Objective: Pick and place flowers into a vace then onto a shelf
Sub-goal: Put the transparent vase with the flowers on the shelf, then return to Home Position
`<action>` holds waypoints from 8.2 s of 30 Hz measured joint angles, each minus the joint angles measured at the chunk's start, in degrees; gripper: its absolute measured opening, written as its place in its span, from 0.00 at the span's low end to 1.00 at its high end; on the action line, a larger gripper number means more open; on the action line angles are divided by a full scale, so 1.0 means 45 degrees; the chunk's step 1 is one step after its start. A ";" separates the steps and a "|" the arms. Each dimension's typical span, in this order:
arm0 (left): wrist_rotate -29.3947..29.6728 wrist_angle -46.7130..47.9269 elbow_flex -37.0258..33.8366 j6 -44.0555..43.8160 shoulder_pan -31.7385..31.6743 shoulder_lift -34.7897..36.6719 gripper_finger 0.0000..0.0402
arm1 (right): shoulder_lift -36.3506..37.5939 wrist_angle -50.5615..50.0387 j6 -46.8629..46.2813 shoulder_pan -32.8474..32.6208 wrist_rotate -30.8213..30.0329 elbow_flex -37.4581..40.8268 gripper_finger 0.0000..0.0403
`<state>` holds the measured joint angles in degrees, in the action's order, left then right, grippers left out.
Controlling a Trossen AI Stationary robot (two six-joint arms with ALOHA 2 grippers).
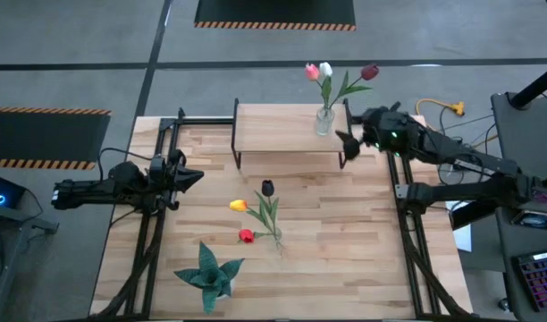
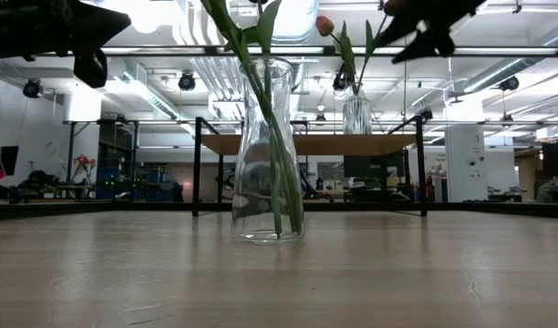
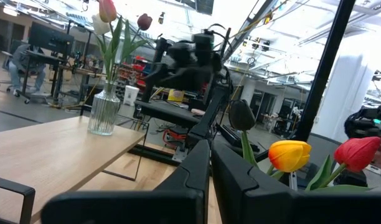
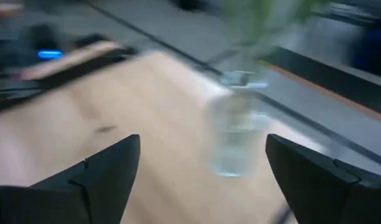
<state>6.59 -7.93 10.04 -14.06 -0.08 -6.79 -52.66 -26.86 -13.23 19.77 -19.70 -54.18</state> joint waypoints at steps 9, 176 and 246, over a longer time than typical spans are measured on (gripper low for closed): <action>0.0000 -0.0004 0.0000 0.0000 -0.0005 0.0000 0.00 | 0.0549 0.0842 -0.0573 -0.4631 0.2489 0.0259 0.77; -0.0112 -0.0004 0.0000 -0.0002 -0.0005 0.0024 0.00 | -1.0480 0.4972 0.1972 -0.0590 0.0340 -0.6584 0.91; -0.0044 -0.0019 -0.2103 0.2321 0.0000 0.0019 0.00 | 1.1695 0.6219 -0.0024 -0.4084 0.5046 1.1925 0.02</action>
<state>6.39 -8.01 0.58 -3.62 -0.08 -6.70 -0.03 1.13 -13.34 1.39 3.00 -0.51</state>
